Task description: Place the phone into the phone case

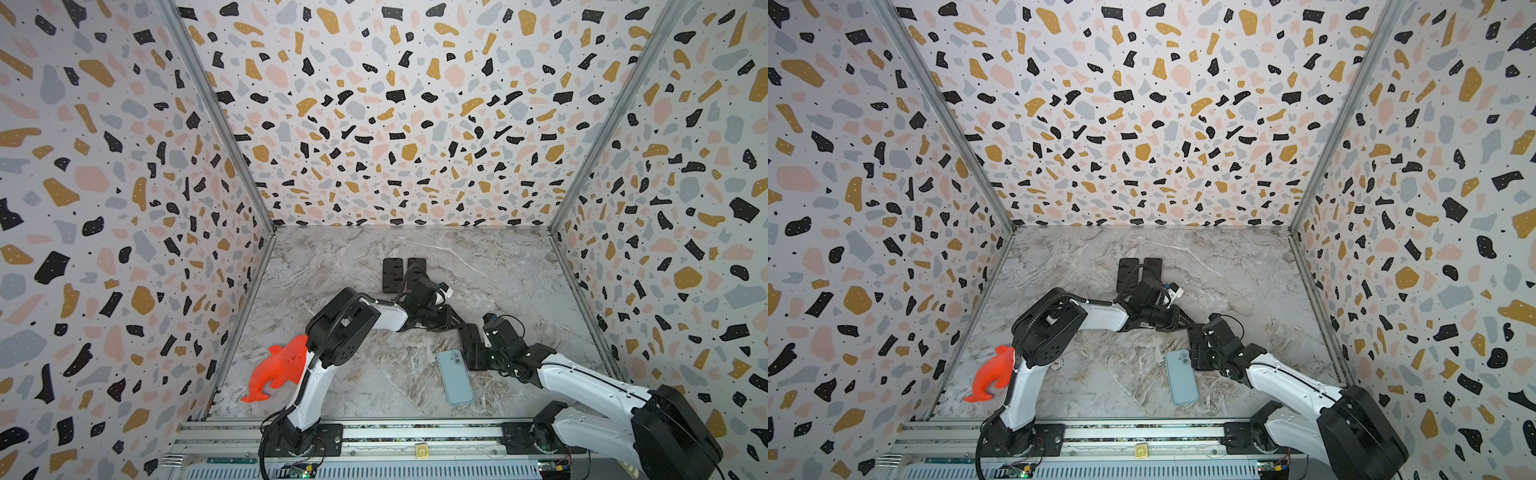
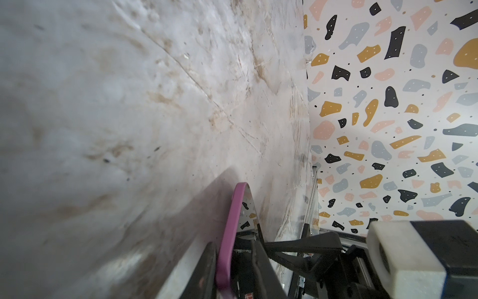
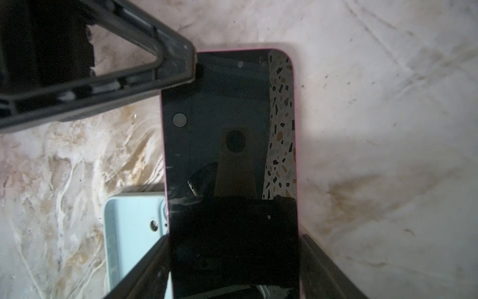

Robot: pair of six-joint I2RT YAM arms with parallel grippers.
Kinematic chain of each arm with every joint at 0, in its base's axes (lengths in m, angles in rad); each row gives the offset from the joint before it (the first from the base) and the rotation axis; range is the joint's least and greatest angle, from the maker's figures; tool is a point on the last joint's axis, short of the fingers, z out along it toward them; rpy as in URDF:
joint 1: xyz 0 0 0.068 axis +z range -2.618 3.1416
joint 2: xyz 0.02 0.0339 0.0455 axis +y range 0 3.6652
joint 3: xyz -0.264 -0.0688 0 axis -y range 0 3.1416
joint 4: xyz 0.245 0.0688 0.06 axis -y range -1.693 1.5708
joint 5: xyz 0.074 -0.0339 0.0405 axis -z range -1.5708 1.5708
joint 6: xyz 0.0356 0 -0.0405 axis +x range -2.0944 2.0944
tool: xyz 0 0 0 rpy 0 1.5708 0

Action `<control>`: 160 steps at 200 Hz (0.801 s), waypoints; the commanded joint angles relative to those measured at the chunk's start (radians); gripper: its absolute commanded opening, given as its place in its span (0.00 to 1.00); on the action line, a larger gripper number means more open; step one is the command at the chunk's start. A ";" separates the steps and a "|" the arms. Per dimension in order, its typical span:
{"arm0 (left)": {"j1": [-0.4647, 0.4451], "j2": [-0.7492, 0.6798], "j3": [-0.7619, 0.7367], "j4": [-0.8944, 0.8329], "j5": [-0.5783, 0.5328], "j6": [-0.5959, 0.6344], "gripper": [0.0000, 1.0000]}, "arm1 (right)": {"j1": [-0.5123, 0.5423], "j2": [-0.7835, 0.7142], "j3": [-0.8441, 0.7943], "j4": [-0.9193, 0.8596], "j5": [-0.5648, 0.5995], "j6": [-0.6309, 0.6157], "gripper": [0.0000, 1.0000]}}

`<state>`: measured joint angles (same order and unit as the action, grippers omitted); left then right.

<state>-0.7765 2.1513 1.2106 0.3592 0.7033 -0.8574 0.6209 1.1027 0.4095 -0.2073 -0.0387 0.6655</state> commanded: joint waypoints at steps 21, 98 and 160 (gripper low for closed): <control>-0.016 0.010 0.005 0.004 0.042 0.015 0.20 | -0.004 0.023 -0.013 -0.021 -0.018 -0.009 0.50; -0.018 -0.014 -0.008 0.000 0.037 0.001 0.09 | -0.010 -0.004 0.001 -0.052 -0.010 -0.010 0.58; -0.018 -0.046 -0.048 0.097 0.029 -0.141 0.00 | -0.049 -0.121 0.066 -0.162 -0.003 -0.015 0.83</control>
<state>-0.7887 2.1368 1.1873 0.4068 0.7292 -0.9413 0.5884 1.0309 0.4133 -0.2901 -0.0555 0.6628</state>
